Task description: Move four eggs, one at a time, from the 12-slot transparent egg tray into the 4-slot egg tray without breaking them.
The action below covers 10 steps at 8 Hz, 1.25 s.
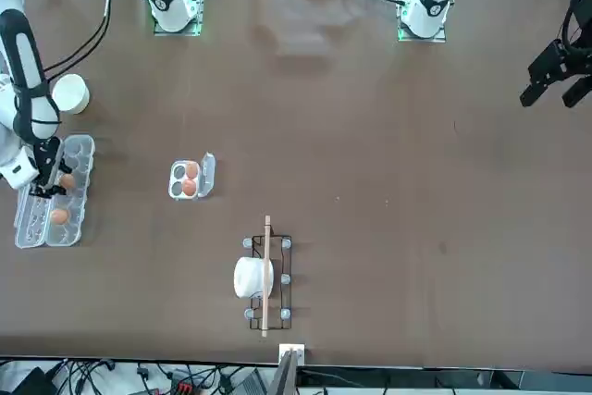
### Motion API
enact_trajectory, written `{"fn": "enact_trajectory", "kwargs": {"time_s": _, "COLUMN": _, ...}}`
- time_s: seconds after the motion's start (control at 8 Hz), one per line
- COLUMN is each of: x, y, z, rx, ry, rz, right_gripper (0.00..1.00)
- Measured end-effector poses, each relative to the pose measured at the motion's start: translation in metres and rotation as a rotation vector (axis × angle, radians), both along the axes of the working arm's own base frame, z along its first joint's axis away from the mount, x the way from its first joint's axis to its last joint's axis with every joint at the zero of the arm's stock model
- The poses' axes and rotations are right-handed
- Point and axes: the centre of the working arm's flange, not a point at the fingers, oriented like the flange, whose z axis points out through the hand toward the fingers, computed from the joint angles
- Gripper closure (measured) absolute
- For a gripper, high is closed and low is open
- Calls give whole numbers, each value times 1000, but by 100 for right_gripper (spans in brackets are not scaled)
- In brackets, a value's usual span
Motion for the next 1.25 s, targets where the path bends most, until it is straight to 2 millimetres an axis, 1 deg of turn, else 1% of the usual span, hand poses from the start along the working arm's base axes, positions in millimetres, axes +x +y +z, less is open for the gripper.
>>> {"fn": "enact_trajectory", "kwargs": {"time_s": 0.25, "x": 3, "y": 0, "z": 3, "rx": 17, "ry": 32, "rz": 2, "right_gripper": 40}}
{"fn": "enact_trajectory", "kwargs": {"time_s": 0.38, "x": 7, "y": -1, "z": 10, "rx": 36, "ry": 60, "rz": -4, "right_gripper": 40}}
{"fn": "enact_trajectory", "kwargs": {"time_s": 0.5, "x": 10, "y": -3, "z": 19, "rx": 55, "ry": 87, "rz": -8, "right_gripper": 40}}
{"fn": "enact_trajectory", "kwargs": {"time_s": 0.75, "x": 21, "y": -1, "z": 42, "rx": 59, "ry": 75, "rz": -1, "right_gripper": 40}}
{"fn": "enact_trajectory", "kwargs": {"time_s": 0.88, "x": 26, "y": 7, "z": 59, "rx": 60, "ry": 69, "rz": -5, "right_gripper": 40}}
{"fn": "enact_trajectory", "kwargs": {"time_s": 1.0, "x": 30, "y": 22, "z": 85, "rx": 65, "ry": 79, "rz": -27, "right_gripper": 40}}
{"fn": "enact_trajectory", "kwargs": {"time_s": 1.25, "x": 31, "y": 70, "z": 142, "rx": 75, "ry": 135, "rz": -108, "right_gripper": 40}}
